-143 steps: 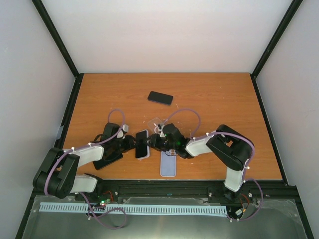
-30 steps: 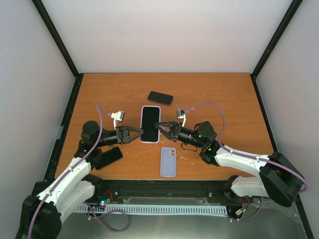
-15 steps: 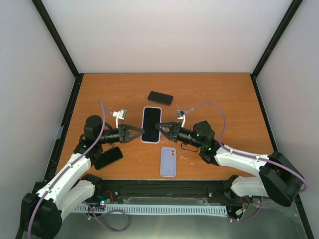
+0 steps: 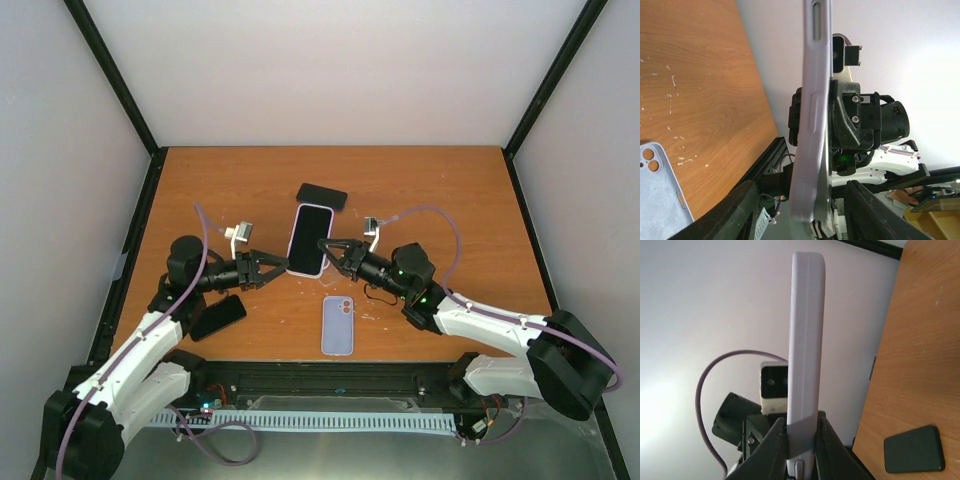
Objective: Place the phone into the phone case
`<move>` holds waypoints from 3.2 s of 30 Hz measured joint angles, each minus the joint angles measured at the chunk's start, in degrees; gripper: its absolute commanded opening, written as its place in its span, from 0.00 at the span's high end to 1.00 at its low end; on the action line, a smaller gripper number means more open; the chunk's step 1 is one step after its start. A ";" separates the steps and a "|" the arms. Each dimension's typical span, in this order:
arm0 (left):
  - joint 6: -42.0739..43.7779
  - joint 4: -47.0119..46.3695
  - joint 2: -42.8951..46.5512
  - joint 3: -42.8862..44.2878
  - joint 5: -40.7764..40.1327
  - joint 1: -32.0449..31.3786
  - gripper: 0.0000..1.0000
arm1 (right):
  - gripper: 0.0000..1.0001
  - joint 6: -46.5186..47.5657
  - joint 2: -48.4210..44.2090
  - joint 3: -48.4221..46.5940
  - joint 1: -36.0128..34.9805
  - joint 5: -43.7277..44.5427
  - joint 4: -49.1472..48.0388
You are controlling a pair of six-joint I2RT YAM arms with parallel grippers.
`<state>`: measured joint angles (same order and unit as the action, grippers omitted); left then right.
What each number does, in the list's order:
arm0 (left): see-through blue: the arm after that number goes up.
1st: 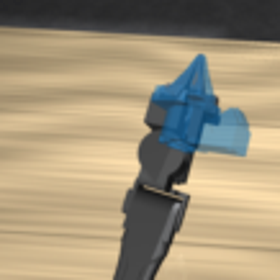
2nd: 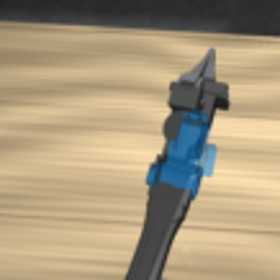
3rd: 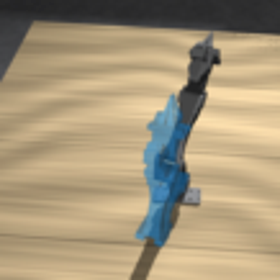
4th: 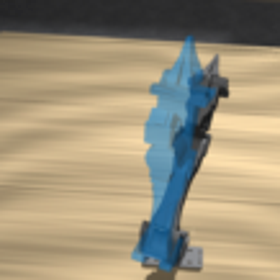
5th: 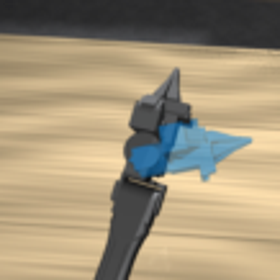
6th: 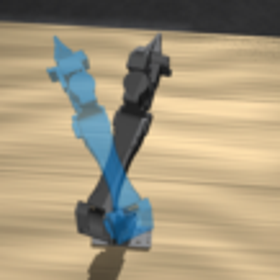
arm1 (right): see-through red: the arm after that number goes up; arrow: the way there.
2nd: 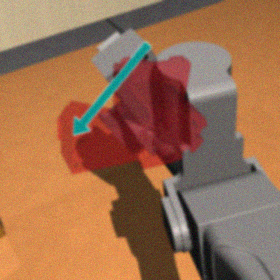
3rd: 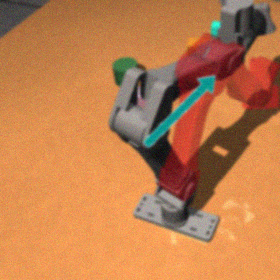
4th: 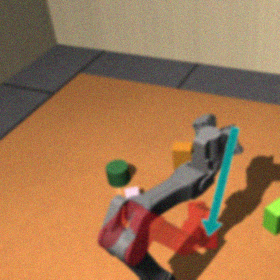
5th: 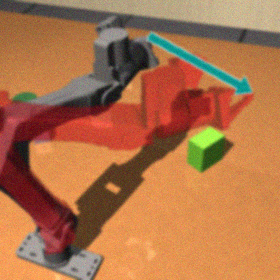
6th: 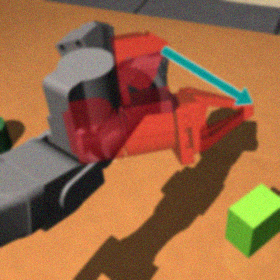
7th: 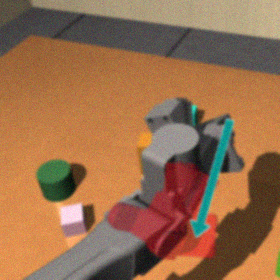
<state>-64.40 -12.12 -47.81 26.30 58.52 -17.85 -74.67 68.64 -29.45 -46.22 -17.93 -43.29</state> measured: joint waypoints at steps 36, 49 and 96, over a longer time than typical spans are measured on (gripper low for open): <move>0.72 2.73 -2.75 -0.59 -1.57 0.00 0.76 | 0.85 2.82 0.35 -0.59 0.07 2.29 5.70; 5.88 3.19 -3.08 4.61 -1.99 -0.07 0.46 | 0.85 8.83 -4.68 -0.59 0.07 -6.16 8.90; -1.70 -14.03 -7.93 1.05 -3.13 -0.07 1.00 | 0.54 9.42 -10.93 4.04 -0.81 -13.77 16.13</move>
<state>-66.11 -26.15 -55.75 27.35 55.40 -17.91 -65.25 57.71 -25.41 -47.03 -31.70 -27.16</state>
